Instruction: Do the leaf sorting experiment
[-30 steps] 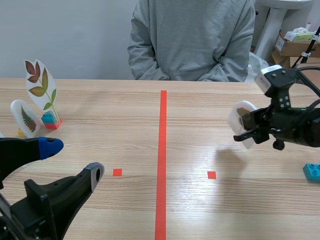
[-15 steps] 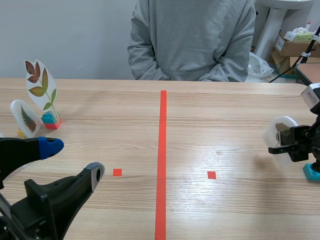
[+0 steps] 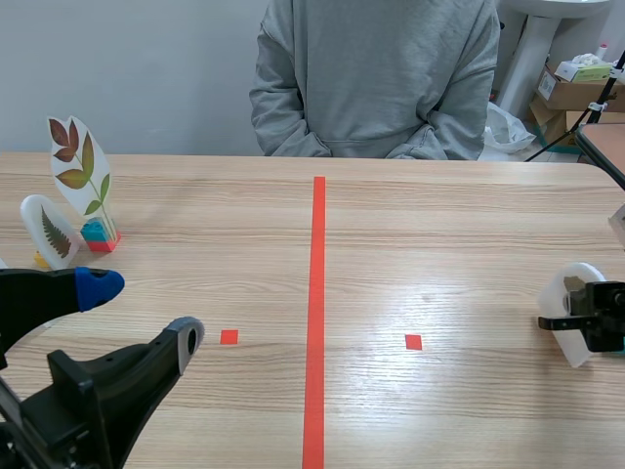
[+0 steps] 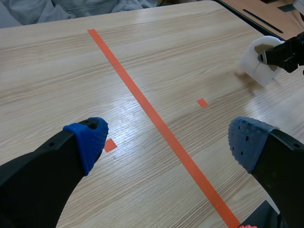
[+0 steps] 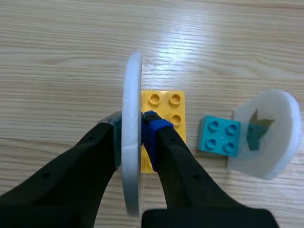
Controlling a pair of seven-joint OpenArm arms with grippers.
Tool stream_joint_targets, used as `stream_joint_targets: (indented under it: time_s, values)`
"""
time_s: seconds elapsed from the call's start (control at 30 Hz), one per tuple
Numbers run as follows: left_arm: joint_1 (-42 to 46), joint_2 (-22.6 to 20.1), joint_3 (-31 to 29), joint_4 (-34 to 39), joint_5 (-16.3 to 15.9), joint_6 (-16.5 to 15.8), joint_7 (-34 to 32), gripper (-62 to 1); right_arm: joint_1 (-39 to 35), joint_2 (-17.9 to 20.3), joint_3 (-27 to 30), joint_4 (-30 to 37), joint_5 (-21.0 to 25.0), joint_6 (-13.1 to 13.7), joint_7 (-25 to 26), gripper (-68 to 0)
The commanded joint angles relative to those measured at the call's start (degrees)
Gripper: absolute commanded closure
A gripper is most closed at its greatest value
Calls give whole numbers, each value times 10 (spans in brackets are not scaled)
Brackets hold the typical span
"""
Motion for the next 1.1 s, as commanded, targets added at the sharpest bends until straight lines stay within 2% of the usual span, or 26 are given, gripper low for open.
stream_joint_targets:
  time_s: [0.0, 0.23, 1.07]
  values:
    - [3, 3, -1, 9, -2, -2, -9, -542, 2, -2, 5, 5, 0, -5, 8, -17]
    - [3, 3, -1, 9, -2, -2, -9, -542, -7, -26, 5, 4, -13, -26, -7, -17]
    - [3, 3, -1, 9, -2, -2, -9, -542, -23, -28, 5, 4, -61, -32, -6, -25]
